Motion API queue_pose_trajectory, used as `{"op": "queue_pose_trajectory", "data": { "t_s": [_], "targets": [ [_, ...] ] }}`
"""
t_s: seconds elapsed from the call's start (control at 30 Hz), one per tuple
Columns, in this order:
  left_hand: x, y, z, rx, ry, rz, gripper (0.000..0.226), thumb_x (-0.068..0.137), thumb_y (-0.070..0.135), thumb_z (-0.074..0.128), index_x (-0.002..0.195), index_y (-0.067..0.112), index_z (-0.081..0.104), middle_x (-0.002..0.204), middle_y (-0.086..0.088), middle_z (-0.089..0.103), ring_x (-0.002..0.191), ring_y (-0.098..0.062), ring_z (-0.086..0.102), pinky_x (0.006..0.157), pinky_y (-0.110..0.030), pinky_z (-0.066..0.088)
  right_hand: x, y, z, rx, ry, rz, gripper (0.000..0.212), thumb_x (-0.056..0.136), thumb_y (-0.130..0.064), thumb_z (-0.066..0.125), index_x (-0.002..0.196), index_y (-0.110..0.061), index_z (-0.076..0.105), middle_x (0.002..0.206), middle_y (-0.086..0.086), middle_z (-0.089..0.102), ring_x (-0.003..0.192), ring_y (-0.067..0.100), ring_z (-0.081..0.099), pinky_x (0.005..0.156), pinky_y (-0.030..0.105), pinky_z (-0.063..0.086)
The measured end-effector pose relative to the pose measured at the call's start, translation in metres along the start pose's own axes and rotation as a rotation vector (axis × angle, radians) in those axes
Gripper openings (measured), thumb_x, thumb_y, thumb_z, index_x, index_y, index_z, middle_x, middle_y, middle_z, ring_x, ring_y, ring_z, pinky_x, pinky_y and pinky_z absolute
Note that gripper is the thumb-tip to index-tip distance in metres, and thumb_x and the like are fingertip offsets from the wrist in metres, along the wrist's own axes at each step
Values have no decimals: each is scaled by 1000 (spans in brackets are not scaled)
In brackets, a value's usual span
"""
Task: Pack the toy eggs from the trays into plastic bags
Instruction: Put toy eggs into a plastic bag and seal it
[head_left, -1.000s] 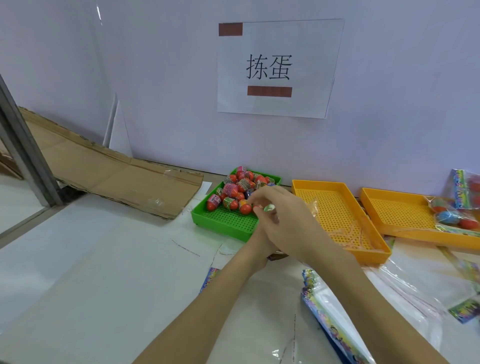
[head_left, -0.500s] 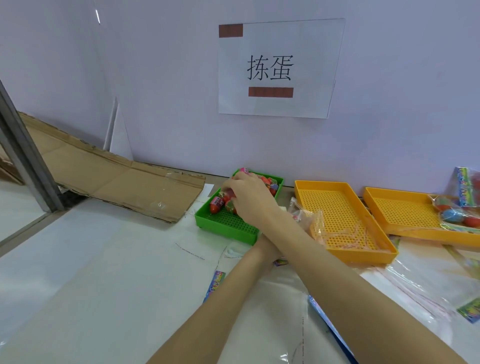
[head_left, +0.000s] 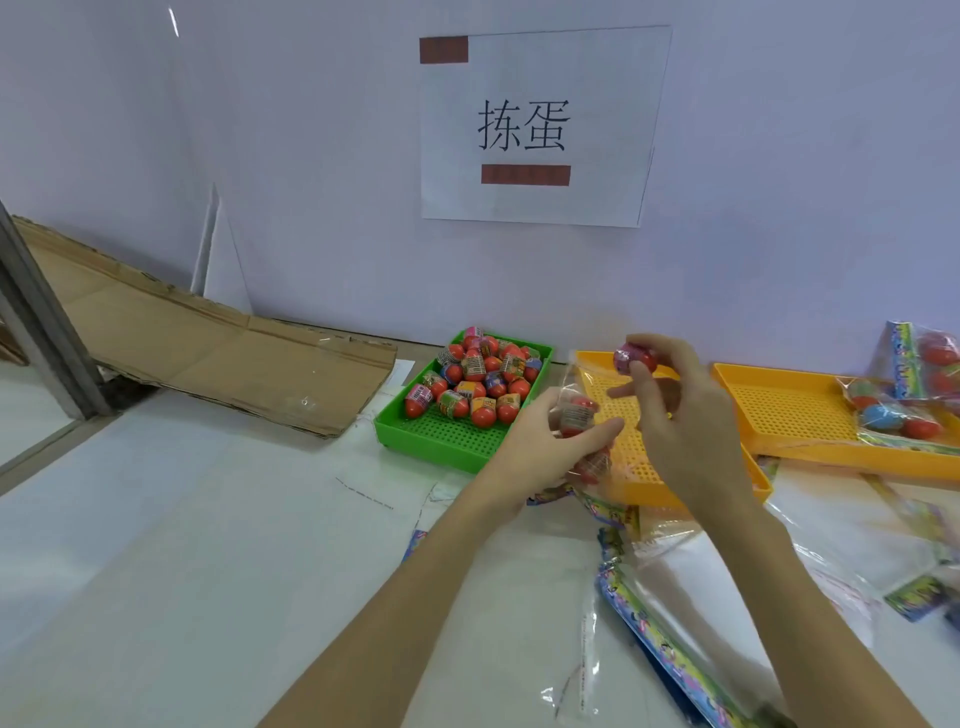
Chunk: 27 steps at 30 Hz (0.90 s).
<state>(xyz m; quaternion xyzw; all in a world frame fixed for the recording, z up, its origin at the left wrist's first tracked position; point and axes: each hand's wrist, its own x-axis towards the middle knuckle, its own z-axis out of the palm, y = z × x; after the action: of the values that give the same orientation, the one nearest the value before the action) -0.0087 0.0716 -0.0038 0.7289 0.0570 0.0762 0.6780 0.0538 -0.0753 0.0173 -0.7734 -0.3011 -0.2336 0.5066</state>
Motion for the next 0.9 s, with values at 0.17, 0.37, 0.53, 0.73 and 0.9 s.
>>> {"op": "queue_pose_trajectory", "data": {
  "t_s": [0.17, 0.37, 0.53, 0.73, 0.9],
  "targets": [
    [0, -1, -3, 44, -43, 107, 39, 89, 28, 84, 120, 17, 63, 106, -9, 76, 89, -15, 77, 67, -25, 62, 8, 2, -17, 70, -70, 25, 23, 104, -21, 59, 124, -16, 66, 105, -4, 72, 72, 9, 74, 57, 25, 54],
    [2, -3, -5, 131, -5, 170, 44, 82, 36, 89, 117, 27, 64, 104, 6, 77, 95, -10, 75, 79, -24, 62, 5, 2, -22, 2, -225, 19, 22, 104, -26, 55, 119, -18, 70, 83, -12, 73, 72, 3, 69, 64, 10, 48],
    [2, -3, -8, 190, -17, 181, 52, 79, 42, 90, 122, 33, 61, 116, 12, 74, 104, 0, 69, 88, -19, 57, 3, 1, -19, -24, -197, 58, 15, 99, -33, 64, 107, -21, 67, 81, -14, 75, 68, -3, 69, 60, 9, 48],
    [2, 0, -13, 178, -32, 200, 60, 78, 41, 91, 129, 35, 60, 125, 8, 72, 115, -8, 68, 103, -35, 56, 4, -1, -22, -41, -162, 44, 10, 96, -32, 70, 106, -31, 72, 100, -4, 70, 79, 9, 71, 69, 27, 56],
    [3, -1, -13, 202, -20, 193, 52, 84, 41, 86, 129, 36, 61, 129, 12, 70, 120, 0, 63, 99, -26, 55, 5, 3, -22, -72, -187, 31, 12, 99, -22, 67, 109, -28, 70, 103, -5, 72, 80, 3, 69, 67, 13, 51]
  ]
}}
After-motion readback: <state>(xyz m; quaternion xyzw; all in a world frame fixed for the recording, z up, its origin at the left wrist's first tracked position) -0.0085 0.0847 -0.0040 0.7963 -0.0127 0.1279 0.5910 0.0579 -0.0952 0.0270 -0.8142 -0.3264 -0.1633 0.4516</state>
